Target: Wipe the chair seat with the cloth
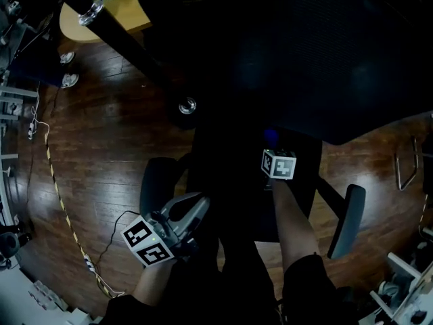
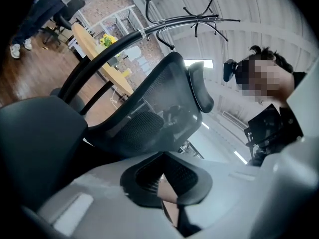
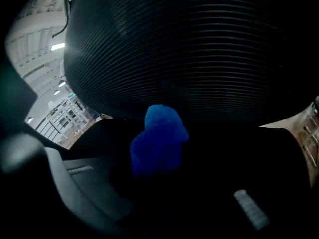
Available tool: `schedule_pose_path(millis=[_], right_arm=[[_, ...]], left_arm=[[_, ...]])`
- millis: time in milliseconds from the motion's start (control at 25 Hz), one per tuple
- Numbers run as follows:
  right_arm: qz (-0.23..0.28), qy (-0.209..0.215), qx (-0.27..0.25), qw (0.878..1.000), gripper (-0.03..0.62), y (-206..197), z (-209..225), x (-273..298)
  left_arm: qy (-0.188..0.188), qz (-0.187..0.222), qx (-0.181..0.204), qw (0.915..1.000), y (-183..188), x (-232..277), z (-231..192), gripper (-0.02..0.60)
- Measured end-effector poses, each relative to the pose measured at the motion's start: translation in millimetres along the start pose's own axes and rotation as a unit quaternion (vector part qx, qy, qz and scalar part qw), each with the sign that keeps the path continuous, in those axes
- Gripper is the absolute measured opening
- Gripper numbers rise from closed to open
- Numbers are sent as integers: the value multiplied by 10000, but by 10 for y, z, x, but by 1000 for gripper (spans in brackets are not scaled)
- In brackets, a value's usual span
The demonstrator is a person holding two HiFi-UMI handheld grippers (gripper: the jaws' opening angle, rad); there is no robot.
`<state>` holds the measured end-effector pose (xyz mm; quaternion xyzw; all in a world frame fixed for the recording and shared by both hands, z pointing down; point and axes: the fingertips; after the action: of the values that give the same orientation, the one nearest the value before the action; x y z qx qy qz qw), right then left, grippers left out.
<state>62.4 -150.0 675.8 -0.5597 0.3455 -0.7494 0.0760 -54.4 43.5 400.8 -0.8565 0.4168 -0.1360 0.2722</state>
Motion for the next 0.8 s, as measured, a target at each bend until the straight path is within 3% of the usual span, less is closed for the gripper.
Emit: schedule_pose_path(millis=[200,360,560,800], right_arm=[[-96,-765,289,9966,35,-155,1003,-299],[-110,-1067,412,9934,35,-323,1488,-499],[-6,-1180,372,9923,35,-297,1687,-575],[5,-1006,510,9936,35,-270,1686,-573]], left_arm=[[-150,-335,49,9993,-19,196,-8,-9],[-210,-471,71,9986,-82,257,72,-9],[-300,-603,61,9977,-173,428,132,-9],[-276,-525,23,9982,-224,332,164,-9]])
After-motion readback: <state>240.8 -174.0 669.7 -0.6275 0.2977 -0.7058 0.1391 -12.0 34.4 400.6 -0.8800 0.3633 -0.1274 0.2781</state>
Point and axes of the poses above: the fingertips, and each gripper's own axes: x forward along the fingers, z to its right, y out of its top, and after that the axes turned 9 degrees about -y, right-handed
